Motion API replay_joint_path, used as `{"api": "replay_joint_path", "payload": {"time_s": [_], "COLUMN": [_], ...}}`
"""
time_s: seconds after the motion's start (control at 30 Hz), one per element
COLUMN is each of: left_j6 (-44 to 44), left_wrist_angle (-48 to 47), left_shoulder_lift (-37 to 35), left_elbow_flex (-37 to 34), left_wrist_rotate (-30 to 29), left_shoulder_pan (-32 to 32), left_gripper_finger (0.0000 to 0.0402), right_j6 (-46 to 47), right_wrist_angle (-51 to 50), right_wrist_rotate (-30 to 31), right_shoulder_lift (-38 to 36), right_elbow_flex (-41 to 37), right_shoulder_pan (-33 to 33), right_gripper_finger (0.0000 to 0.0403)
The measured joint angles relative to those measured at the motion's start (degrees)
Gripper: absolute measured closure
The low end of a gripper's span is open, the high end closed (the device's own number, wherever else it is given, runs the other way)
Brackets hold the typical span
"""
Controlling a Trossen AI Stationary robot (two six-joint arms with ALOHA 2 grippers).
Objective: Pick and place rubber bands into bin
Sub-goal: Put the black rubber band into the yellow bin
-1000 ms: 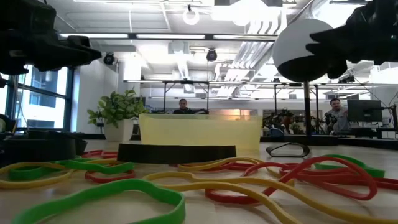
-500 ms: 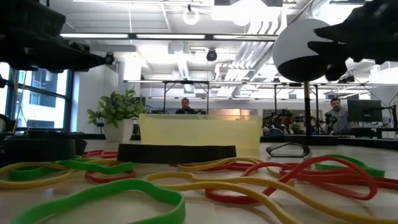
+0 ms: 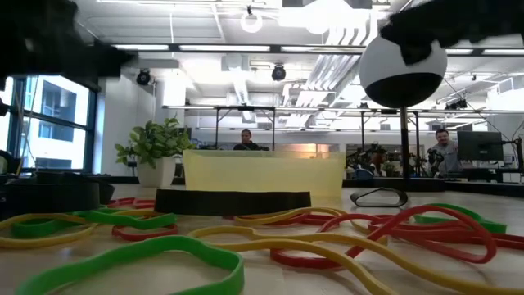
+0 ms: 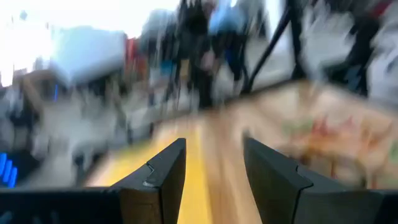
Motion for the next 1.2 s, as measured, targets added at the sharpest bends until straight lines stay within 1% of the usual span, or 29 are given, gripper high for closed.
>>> {"api": "replay_joint_path", "payload": {"time_s": [0.07,0.13,0.2,0.27,0.37,0.47,0.53,0.63,0.7,0.8,0.9,1.0,1.1,1.2], "left_j6": [1.29,2.77,4.45,6.38,7.64,7.59,7.62,8.09,8.94,9.56,9.56,9.0,6.7,3.31], "left_wrist_angle": [5.21,4.8,0.47,-3.91,-5.95,-6.2,-7.85,-11.56,-14.35,-15.73,-17.07,-19.52,-22.26,-24.12], "left_shoulder_lift": [0.04,0.74,2.48,5.85,13.11,22.52,28.93,38.15,44.14,51.83,57.76,61.49,62.91,63.06], "left_elbow_flex": [1.02,3.68,6.57,9.58,14.52,19.37,22.73,27.71,30.96,35.15,38.47,40.64,41.33,41.43], "left_wrist_rotate": [5.47,8.55,8.3,6.51,5.25,6.86,7.23,6.47,4.36,-2.26,-7.85,-13.62,-22.56,-30.75], "left_shoulder_pan": [-0.01,-0.06,-0.11,-0.11,-0.13,-1.05,-3.35,-8.46,-12.79,-20.14,-27.22,-33.16,-38.17,-41.83], "left_gripper_finger": [0.0252,0.0252,0.0252,0.0252,0.0252,0.0252,0.0252,0.0252,0.0252,0.0252,0.0252,0.0252,0.0252,0.0252], "right_j6": [-1.94,-2.72,-2.77,-2.03,-1.25,0.96,3.48,7.69,9.78,11.12,11.83,13.19,14.87,16.53], "right_wrist_angle": [-6.39,-12.66,-17.47,-21.66,-25.83,-29.4,-31.92,-36.73,-39.86,-41.55,-41.63,-41.89,-42.2,-42.72], "right_wrist_rotate": [1.86,3.75,5.67,7.79,10.39,11.07,10.33,9.3,9.03,8.66,7.25,7.53,8.94,11.58], "right_shoulder_lift": [4.97,9.85,14.83,19.35,25.24,29.71,31.87,33.89,34.83,35.87,36.44,36.51,36.48,36.48], "right_elbow_flex": [5.96,11.12,15.08,18.02,21.13,23.79,25.62,28.65,30.13,31.6,32.02,32.02,32.02,32.02], "right_shoulder_pan": [0.43,0.51,0.5,0.41,0.32,0.32,0.32,0.41,0.88,1.94,3.4,5.59,8.35,11.13], "right_gripper_finger": [0.0265,0.0265,0.0265,0.0265,0.0265,0.0265,0.0265,0.0265,0.0265,0.0265,0.0265,0.0265,0.0265,0.0265]}}
